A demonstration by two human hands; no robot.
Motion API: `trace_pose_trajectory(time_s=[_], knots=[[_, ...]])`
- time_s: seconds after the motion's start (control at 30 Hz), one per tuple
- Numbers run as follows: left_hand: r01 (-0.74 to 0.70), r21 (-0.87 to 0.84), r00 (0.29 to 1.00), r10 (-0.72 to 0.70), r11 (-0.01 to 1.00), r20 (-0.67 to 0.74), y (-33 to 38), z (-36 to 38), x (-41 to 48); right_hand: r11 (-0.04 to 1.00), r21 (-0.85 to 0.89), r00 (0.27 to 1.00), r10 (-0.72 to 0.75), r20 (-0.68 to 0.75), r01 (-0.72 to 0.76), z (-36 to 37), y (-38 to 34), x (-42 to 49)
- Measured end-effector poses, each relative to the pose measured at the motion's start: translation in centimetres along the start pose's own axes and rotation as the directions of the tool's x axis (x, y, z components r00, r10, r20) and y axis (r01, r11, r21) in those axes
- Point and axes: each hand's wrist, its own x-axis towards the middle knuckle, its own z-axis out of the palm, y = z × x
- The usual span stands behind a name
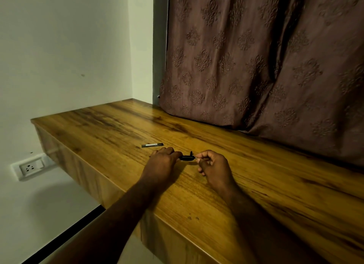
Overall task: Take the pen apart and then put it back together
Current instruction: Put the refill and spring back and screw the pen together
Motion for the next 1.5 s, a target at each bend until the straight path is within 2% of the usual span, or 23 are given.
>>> trace_pose_trajectory(time_s=[0.37,0.6,0.9,1.2,1.3,1.37,1.5], knots=[[-0.024,0.031,1.000,0.024,0.999,0.010,0.1,-0.1,0.0,0.999,0.023,0.999,0.026,0.025,-0.026,0.0,-0.1,0.0],[0.006,-0.014,1.000,-0.006,1.000,0.005,-0.1,0.0,0.0,0.973,0.214,0.996,0.079,0.030,-0.084,-0.6,-0.1,0.1],[0.012,-0.064,1.000,-0.011,0.998,0.020,-0.1,-0.1,-0.1,0.997,0.074,0.993,0.017,0.114,-0.025,0.1,0.2,0.3],[-0.021,-0.149,1.000,0.023,0.989,0.011,-0.2,-0.1,-0.1,1.000,-0.017,0.994,-0.009,0.113,0.011,0.4,0.6,0.6],[-0.034,-0.165,0.999,0.037,0.986,0.014,-0.1,-0.1,-0.1,1.000,-0.027,0.994,-0.010,0.106,0.013,0.4,0.7,0.7],[-0.029,-0.201,1.000,0.028,0.979,-0.008,0.1,-0.2,-0.2,0.999,0.033,0.996,0.005,0.091,-0.008,0.4,0.5,0.7],[0.044,-0.272,0.995,-0.067,0.961,-0.074,0.2,-0.3,-0.5,0.986,0.143,0.995,0.092,-0.050,-0.084,0.0,1.0,1.3]])
